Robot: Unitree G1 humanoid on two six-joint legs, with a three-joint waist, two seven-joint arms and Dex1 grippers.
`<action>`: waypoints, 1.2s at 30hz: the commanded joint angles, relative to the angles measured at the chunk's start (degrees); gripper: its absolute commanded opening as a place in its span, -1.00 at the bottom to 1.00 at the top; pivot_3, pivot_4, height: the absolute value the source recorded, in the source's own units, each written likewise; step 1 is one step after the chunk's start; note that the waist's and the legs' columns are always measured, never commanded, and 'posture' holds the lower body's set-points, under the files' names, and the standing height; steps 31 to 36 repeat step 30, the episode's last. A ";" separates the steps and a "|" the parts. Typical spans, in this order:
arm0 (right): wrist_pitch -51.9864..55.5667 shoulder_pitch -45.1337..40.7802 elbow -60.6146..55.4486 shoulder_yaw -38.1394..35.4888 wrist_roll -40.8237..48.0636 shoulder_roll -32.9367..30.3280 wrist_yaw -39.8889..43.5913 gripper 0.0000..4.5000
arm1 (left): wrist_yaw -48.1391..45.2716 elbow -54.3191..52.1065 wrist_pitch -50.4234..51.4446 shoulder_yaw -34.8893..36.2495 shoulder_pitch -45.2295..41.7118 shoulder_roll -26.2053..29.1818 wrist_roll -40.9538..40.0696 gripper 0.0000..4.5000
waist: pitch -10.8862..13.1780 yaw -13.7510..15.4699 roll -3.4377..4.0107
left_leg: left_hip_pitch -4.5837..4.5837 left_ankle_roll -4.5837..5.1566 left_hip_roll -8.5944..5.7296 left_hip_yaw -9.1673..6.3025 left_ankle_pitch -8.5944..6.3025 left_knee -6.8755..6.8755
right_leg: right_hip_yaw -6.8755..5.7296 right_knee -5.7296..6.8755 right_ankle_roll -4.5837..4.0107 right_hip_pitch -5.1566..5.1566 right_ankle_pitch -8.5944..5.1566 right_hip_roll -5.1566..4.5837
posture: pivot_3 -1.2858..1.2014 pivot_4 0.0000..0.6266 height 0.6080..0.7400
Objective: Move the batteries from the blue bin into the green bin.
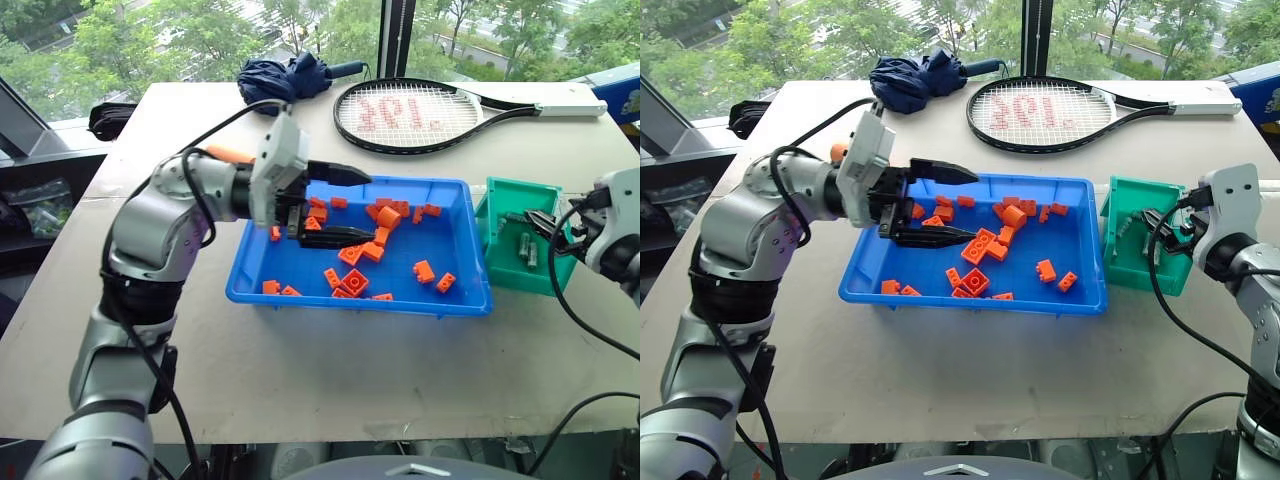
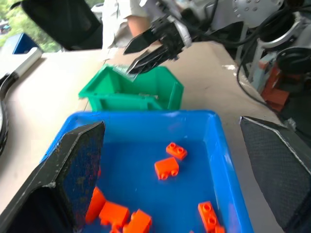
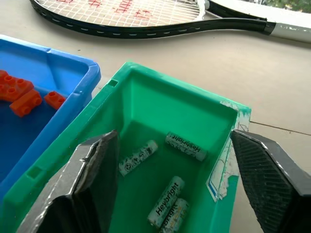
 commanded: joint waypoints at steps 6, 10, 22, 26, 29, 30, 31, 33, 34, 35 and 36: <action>-24.76 17.81 3.46 -6.25 7.54 0.14 20.74 0.63 | 6.34 -11.35 0.05 13.56 18.16 5.92 -1.51 1.00 | 0.00 0.36 0.00 | 0.07 0.01 0.04 -0.05 -0.01 0.01 | -0.09 -0.09 0.01 0.20 0.00 -0.05 | 0.03 -0.52 1.00; -33.69 25.51 9.68 -7.54 9.37 -1.96 31.74 0.63 | 11.99 -18.18 0.87 17.43 29.08 3.46 -3.01 1.00 | -0.01 0.46 0.00 | 0.20 0.02 0.05 -0.05 -0.02 0.01 | -0.12 -0.11 0.00 0.37 0.00 -0.11 | 0.03 -0.52 1.00; -46.42 33.87 21.79 -5.52 9.03 -4.13 42.39 0.97 | 18.84 -27.49 -13.82 19.86 65.17 -4.84 8.10 1.00 | -0.18 0.53 0.20 | 1.14 0.04 0.18 0.03 -0.06 -0.29 | 0.20 -0.49 -0.15 1.25 -0.08 -0.29 | 0.03 -0.52 1.00; -48.53 34.08 22.95 -4.08 8.65 -3.79 41.89 0.97 | 19.20 -24.98 -20.13 16.90 67.41 -6.56 11.65 1.00 | -0.42 1.21 0.58 | 1.20 0.04 0.15 0.04 -0.06 -0.32 | 0.19 -0.83 -0.26 1.46 -0.14 -0.12 | 0.03 -0.52 1.00; -49.81 34.31 23.10 -3.31 7.87 -3.75 41.00 0.97 | 18.26 -21.83 -24.10 14.63 67.18 -6.43 13.97 1.00 | -0.44 1.56 0.59 | 1.21 0.07 0.13 0.12 -0.08 -0.32 | 0.18 -0.86 -0.26 1.47 -0.14 -0.11 | 0.03 -0.52 1.00; -50.27 34.34 23.19 -3.14 7.68 -3.75 40.71 0.97 | 17.88 -21.18 -25.15 14.02 67.14 -6.25 14.43 1.00 | -0.44 1.56 0.59 | 1.21 0.09 0.13 0.12 -0.08 -0.32 | 0.16 -0.86 -0.26 1.47 -0.14 -0.09 | 0.03 -0.52 1.00; -50.27 34.34 23.19 -3.14 7.68 -3.75 40.71 0.97 | 17.88 -21.18 -25.15 14.02 67.14 -6.25 14.43 1.00 | -0.44 1.56 0.59 | 1.21 0.09 0.13 0.12 -0.08 -0.32 | 0.16 -0.86 -0.26 1.47 -0.14 -0.09 | 0.03 -0.52 1.00; -50.27 34.34 23.19 -3.14 7.68 -3.75 40.71 0.97 | 17.88 -21.18 -25.15 14.02 67.14 -6.25 14.43 1.00 | -0.44 1.56 0.59 | 1.21 0.09 0.13 0.12 -0.08 -0.32 | 0.16 -0.86 -0.26 1.47 -0.14 -0.09 | 0.03 -0.52 1.00; -50.27 34.34 23.19 -3.14 7.68 -3.75 40.71 0.97 | 17.88 -21.18 -25.15 14.02 67.14 -6.25 14.43 1.00 | -0.44 1.56 0.59 | 1.21 0.09 0.13 0.12 -0.08 -0.32 | 0.16 -0.86 -0.26 1.47 -0.14 -0.09 | 0.03 -0.52 1.00; -50.27 34.34 23.19 -3.14 7.68 -3.75 40.71 0.97 | 17.88 -21.18 -25.15 14.02 67.14 -6.25 14.43 1.00 | -0.44 1.56 0.59 | 1.21 0.09 0.13 0.12 -0.08 -0.32 | 0.16 -0.86 -0.26 1.47 -0.14 -0.09 | 0.03 -0.52 1.00; -50.27 34.34 23.19 -3.14 7.68 -3.75 40.71 0.97 | 17.88 -21.18 -25.15 14.02 67.14 -6.25 14.43 1.00 | -0.44 1.56 0.59 | 1.21 0.09 0.13 0.12 -0.08 -0.32 | 0.16 -0.86 -0.26 1.47 -0.14 -0.09 | 0.03 -0.52 1.00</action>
